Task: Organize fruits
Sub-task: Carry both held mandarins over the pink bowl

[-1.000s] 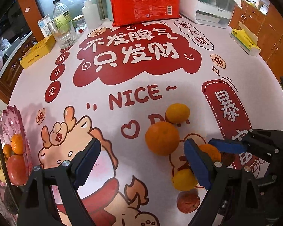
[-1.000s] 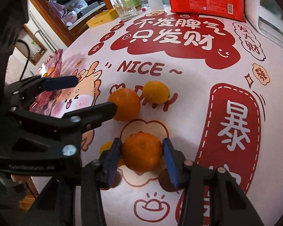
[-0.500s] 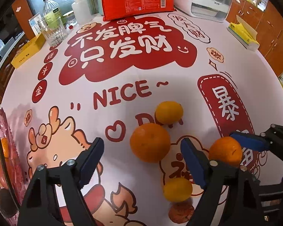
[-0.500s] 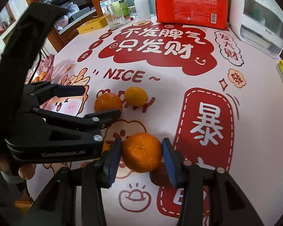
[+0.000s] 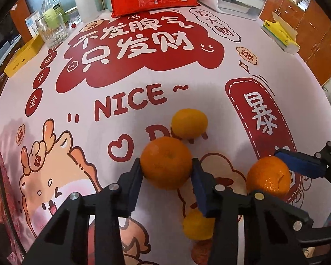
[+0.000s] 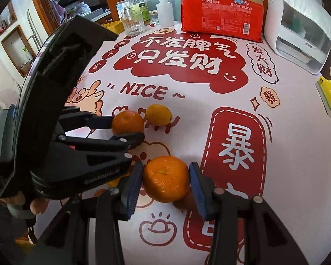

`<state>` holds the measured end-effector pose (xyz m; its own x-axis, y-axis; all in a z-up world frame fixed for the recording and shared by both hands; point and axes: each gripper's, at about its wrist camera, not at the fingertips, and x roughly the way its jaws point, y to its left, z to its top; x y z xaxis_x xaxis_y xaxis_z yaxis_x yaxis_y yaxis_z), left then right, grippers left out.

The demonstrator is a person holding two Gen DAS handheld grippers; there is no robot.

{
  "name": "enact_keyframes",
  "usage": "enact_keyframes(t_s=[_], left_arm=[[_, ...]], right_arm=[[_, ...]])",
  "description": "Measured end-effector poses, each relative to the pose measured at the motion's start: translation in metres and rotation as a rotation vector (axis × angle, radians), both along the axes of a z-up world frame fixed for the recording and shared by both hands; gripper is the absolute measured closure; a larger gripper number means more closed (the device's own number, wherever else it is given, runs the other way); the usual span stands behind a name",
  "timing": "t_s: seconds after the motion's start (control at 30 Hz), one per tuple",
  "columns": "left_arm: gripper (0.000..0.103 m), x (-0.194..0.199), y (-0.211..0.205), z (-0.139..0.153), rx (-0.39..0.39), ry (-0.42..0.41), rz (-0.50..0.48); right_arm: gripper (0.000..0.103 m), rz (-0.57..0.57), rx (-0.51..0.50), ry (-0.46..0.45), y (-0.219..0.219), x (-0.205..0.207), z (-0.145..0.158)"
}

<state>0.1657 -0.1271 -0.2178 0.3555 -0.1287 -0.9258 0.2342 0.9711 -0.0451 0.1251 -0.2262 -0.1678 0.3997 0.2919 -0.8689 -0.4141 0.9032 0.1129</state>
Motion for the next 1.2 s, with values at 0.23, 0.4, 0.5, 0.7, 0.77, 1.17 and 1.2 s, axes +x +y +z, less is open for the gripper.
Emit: enact_keyframes(t_s=[0.23,0.4,0.5,0.7,0.77,1.17,1.2], left_arm=[[0.063,-0.014,0.011,0.022,0.002,-0.076,0.025],[0.063,-0.030,0.027,0.056,-0.030,-0.155,0.055],[0.063,-0.039,0.039,0.073,-0.052,-0.188,0.076],[0.063,-0.063,0.073,0.110,-0.076,-0.247,0.134],[0.063,-0.070,0.085,0.118,-0.076,-0.260,0.148],[0.063,-0.103,0.188,0.152,-0.025,-0.282,0.246],[0.063,-0.104,0.196,0.153,-0.021,-0.283,0.252]], right_arm=[[0.060,0.002,0.000,-0.018,0.005,-0.006,0.007],[0.060,0.005,0.005,-0.039,0.010,-0.014,0.018],[0.060,0.008,0.011,-0.050,0.015,-0.019,0.025],[0.060,0.027,0.023,-0.091,0.033,-0.029,0.047],[0.060,0.034,0.029,-0.106,0.042,-0.032,0.056],[0.060,0.088,0.087,-0.170,0.126,-0.048,0.101],[0.060,0.093,0.091,-0.174,0.133,-0.049,0.104]])
